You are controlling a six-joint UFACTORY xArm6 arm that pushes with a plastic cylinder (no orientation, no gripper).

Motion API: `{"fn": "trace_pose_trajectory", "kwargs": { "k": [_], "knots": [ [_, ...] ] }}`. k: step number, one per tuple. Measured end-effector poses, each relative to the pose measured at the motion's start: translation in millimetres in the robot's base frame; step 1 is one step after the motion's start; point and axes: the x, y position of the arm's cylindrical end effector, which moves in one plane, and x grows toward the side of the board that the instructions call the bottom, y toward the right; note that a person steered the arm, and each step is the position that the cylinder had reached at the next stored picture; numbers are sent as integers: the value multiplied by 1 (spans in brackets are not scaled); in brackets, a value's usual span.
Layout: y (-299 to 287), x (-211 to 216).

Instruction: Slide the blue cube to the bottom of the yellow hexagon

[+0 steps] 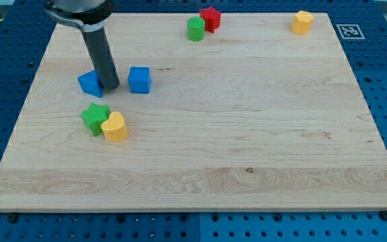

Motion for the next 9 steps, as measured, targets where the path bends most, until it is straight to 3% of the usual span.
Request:
{"fn": "trace_pose_trajectory", "kwargs": {
  "k": [2,7,8,9],
  "knots": [
    [-4,2],
    [52,-16],
    [88,-11],
    [89,14]
  ]
}}
